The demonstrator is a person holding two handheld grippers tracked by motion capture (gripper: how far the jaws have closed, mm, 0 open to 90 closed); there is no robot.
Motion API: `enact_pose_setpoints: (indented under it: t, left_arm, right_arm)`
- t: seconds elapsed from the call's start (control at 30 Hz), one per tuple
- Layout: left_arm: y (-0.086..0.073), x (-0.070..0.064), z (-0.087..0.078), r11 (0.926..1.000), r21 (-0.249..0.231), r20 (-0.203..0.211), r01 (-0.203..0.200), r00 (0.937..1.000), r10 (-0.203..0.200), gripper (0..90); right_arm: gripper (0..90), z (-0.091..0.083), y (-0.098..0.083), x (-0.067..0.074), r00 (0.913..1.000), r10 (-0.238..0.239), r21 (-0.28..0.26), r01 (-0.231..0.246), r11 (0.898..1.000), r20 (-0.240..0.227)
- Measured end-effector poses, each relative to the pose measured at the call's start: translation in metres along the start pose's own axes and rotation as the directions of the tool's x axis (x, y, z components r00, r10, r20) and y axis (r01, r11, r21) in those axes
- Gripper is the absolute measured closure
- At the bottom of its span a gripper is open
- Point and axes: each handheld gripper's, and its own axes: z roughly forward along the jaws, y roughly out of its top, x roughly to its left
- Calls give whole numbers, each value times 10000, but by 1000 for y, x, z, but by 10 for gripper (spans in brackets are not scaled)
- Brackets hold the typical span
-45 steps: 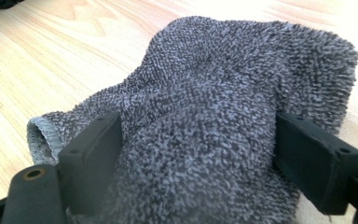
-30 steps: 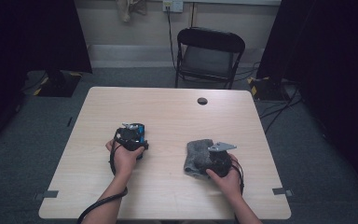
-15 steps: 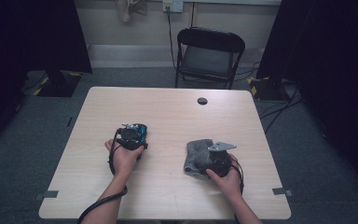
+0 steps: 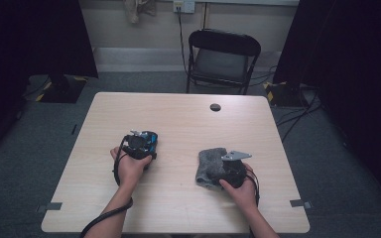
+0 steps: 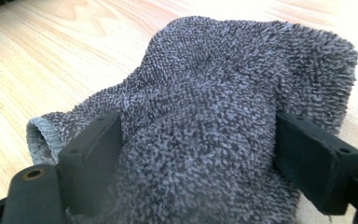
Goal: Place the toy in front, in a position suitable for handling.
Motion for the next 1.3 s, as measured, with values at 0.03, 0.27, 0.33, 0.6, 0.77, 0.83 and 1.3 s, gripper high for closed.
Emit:
enact_pose_setpoints:
  t: [0.03,0.27,0.33,0.6,0.77,0.83,1.3]
  left_arm:
    - [1,-1,-1,9998,-34,143,-174,9997,175,260]
    - [8,-10,-7,9958,-227,770,-885,9930,900,260]
    - [10,-15,-8,9936,-257,1150,-1096,9871,1118,260]
    - [15,-30,-5,9616,-732,1856,-2644,9438,2736,260]
    - [14,-40,0,9518,-745,2296,-2975,9237,3066,260]
    - [14,-42,1,9453,-735,2407,-3178,9142,3261,260]
    - [15,-58,15,9219,-923,2928,-3762,8747,3862,262]
  right_arm:
    - [170,0,0,0,10000,-2,1,2,10000,2]
    - [170,0,0,0,10000,-13,-1,13,10000,-8]
    - [170,0,0,0,10000,-10,-1,10,10000,-14]
    - [170,0,0,0,10000,-16,2,16,10000,-23]
    - [170,0,0,0,10000,-17,-1,17,10000,-44]
    - [170,0,0,0,10000,-23,1,23,10000,-44]
    - [170,0,0,-1,10000,-22,-3,22,10000,-57]
